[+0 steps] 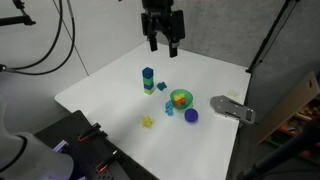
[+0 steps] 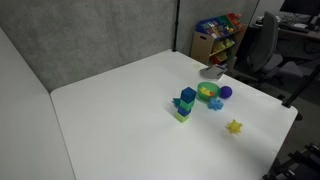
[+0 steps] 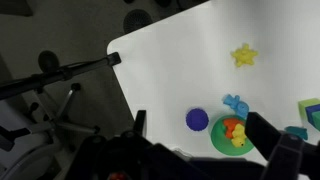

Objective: Pick up the yellow toy from the green bowl and put it on the table

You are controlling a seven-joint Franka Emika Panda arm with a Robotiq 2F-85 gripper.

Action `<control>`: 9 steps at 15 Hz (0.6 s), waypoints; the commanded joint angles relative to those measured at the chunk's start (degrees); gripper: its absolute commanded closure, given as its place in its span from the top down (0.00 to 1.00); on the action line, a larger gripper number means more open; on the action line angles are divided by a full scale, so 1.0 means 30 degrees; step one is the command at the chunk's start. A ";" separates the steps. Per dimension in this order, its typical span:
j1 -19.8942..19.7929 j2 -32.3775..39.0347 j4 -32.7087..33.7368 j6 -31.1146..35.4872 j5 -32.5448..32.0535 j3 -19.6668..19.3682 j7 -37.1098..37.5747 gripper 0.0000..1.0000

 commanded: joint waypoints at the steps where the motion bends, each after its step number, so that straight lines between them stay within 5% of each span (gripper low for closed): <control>1: 0.0288 0.0004 0.0036 -0.0051 -0.0071 -0.0244 0.0064 1.00; 9: 0.0560 0.0534 0.0349 0.0544 0.0258 -0.0169 0.0197 1.00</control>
